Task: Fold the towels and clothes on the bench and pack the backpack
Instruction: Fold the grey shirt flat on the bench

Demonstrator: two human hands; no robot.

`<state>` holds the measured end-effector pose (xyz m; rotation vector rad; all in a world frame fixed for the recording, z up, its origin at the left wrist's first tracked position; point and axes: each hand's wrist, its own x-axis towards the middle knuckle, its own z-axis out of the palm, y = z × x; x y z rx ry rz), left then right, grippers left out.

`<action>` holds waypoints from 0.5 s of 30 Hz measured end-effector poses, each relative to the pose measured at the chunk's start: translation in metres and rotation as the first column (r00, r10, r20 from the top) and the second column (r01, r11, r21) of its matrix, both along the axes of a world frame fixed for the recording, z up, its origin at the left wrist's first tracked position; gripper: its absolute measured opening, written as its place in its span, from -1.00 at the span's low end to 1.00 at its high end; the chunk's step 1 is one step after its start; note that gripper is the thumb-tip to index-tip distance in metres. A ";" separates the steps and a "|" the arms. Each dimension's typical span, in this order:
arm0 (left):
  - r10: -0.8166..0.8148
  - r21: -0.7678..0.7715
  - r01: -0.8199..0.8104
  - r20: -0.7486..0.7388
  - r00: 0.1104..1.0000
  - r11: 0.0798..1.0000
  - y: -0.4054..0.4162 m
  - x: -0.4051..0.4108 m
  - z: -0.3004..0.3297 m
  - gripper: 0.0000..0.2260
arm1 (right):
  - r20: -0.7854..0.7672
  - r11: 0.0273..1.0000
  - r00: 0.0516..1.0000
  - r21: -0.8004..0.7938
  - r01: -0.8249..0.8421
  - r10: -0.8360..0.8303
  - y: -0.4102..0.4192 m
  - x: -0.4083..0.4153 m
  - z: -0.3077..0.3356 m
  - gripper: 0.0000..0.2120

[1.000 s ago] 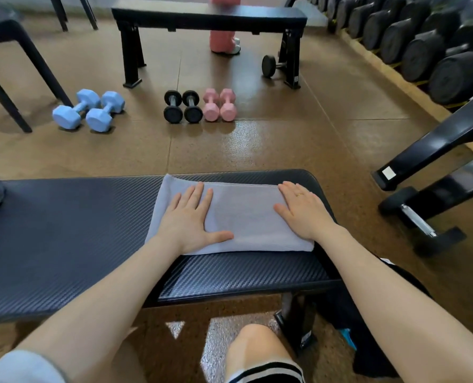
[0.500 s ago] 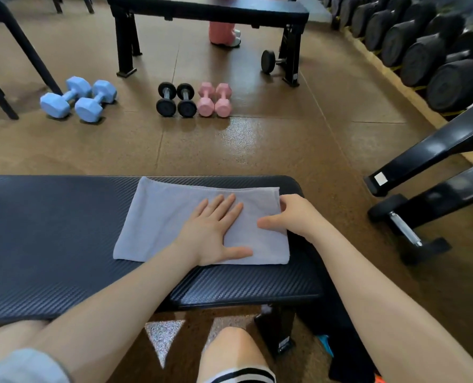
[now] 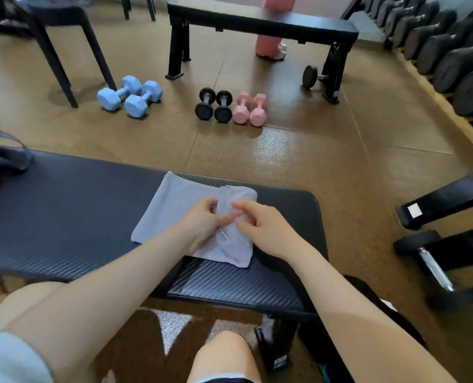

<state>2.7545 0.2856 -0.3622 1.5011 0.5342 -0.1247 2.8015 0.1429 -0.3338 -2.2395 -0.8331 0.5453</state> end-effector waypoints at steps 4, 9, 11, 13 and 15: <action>-0.110 0.209 0.109 -0.007 0.994 0.972 0.006 0.004 -0.005 -0.77 | 0.193 0.995 0.977 -0.048 -0.085 0.093 -0.012 0.007 -0.026 -0.21; -0.144 0.718 0.137 -0.052 0.988 0.682 0.026 -0.005 0.002 -0.60 | 0.172 0.951 0.971 -0.289 -0.112 0.166 0.007 0.010 -0.046 0.19; -0.074 0.891 0.107 -0.082 0.994 0.442 0.046 -0.016 -0.001 -0.64 | 0.154 0.943 0.978 -0.321 -0.086 0.142 0.017 0.009 -0.047 0.20; 0.034 0.949 0.142 -0.157 0.987 0.280 0.067 -0.028 -0.005 -0.65 | 0.124 0.946 0.985 -0.317 -0.072 0.117 0.026 0.004 -0.046 0.12; 0.121 0.948 0.178 -0.216 0.969 0.264 0.080 -0.037 -0.006 -0.56 | 0.121 0.944 0.986 -0.324 -0.066 0.111 0.035 -0.003 -0.044 0.08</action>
